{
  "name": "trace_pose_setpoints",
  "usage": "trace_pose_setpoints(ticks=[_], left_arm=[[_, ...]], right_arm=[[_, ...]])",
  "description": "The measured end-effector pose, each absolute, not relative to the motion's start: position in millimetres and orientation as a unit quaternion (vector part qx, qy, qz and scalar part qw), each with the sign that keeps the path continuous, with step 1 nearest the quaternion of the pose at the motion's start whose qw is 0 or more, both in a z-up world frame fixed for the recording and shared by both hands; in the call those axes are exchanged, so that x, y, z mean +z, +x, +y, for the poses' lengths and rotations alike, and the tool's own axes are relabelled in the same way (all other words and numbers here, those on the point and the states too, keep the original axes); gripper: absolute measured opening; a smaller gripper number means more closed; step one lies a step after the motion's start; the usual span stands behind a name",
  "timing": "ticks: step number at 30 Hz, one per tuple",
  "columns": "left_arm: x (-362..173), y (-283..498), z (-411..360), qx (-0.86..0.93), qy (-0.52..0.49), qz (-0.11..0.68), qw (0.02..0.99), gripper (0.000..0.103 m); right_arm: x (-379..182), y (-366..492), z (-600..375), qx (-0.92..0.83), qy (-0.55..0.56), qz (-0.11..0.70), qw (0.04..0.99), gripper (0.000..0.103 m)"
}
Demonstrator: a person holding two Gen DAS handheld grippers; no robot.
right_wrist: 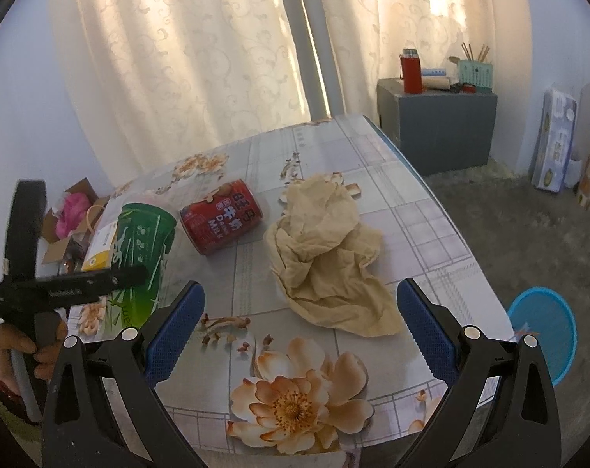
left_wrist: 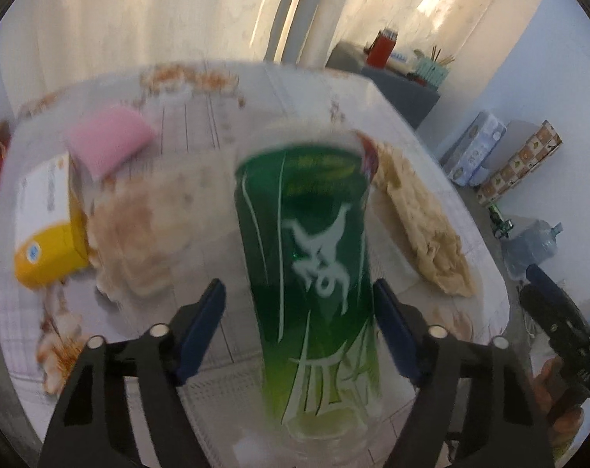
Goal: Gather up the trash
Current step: 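Approach and grasp the green plastic bottle with the left gripper, then hold the green bottle in the left gripper while the right gripper approaches the red milk can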
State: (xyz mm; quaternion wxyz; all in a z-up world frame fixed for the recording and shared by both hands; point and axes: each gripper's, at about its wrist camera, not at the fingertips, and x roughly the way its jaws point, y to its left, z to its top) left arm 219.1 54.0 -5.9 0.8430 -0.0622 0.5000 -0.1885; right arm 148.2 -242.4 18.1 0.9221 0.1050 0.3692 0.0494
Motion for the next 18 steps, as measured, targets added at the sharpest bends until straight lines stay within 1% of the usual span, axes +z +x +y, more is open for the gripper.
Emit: trace_pose_setpoints(ticks=[3,4,13,18], left_arm=[[-12,218,54,-0.192,-0.083,0.504,0.838,0.065],[-13,218,54,-0.196,-0.092,0.507,0.834,0.059],[-12,206,66,-0.185,-0.142,0.505,0.831,0.058],[-6,183,81,-0.182,-0.165,0.492,0.835,0.058]], right_arm=[[20,145,-245,0.051,0.109,0.368,0.922,0.095],[21,144,-246,0.051,0.109,0.367,0.922,0.095],[29,128,-255,0.047,0.113,0.36,0.925,0.095],[31,124,-256,0.047,0.107,0.363,0.924,0.095]])
